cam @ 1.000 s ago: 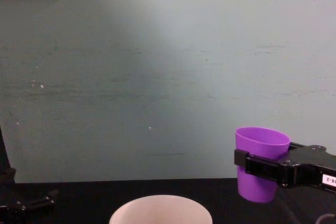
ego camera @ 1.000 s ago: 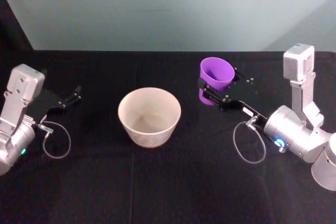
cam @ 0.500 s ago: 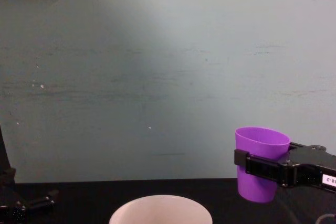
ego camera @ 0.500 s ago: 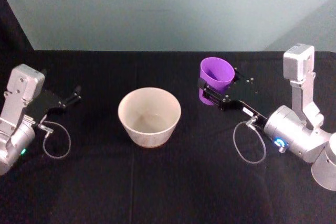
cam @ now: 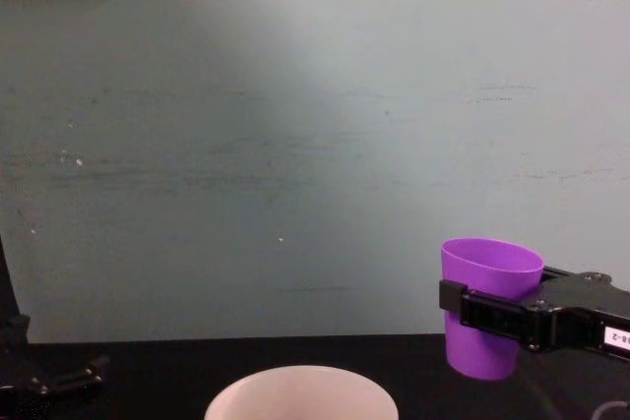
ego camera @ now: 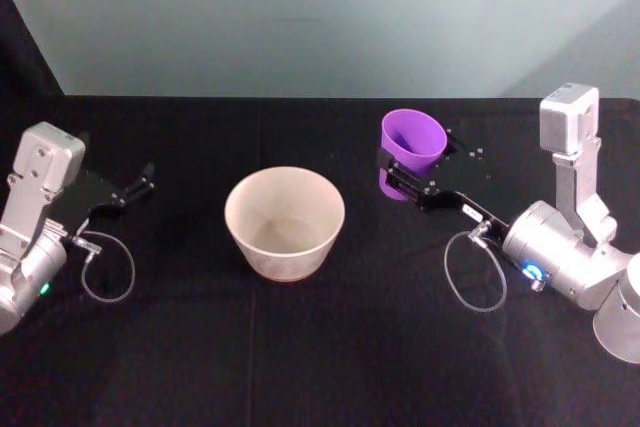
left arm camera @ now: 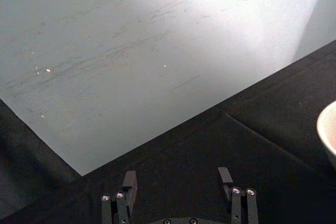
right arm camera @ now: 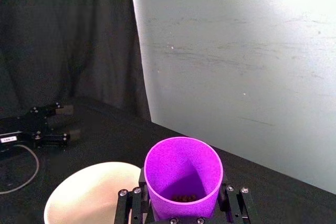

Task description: Pick up the cup and pour the mung beans from the cup into the bowl.

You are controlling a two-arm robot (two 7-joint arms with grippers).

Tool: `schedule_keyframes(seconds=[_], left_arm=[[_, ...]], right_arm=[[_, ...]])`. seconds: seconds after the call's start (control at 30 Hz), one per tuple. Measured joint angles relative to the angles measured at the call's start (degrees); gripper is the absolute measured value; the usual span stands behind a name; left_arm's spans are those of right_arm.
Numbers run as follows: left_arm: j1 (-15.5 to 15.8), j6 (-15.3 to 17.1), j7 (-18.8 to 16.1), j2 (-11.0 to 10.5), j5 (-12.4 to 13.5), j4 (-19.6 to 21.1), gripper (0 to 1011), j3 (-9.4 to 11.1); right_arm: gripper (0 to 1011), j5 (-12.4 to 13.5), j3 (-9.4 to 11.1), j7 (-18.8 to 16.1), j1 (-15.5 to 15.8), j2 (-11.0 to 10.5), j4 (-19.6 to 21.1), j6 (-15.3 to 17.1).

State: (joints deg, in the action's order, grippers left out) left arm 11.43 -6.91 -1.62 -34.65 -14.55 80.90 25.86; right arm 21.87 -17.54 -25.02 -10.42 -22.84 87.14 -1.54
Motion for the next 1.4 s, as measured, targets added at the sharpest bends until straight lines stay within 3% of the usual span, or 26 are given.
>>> schedule_keyframes(seconds=[1.4], left_arm=[[0.00,0.00,0.00,0.00,0.00,0.00,1000,0.00]], right_arm=[[723,0.00,0.00,0.00,0.00,0.00,0.00,0.00]])
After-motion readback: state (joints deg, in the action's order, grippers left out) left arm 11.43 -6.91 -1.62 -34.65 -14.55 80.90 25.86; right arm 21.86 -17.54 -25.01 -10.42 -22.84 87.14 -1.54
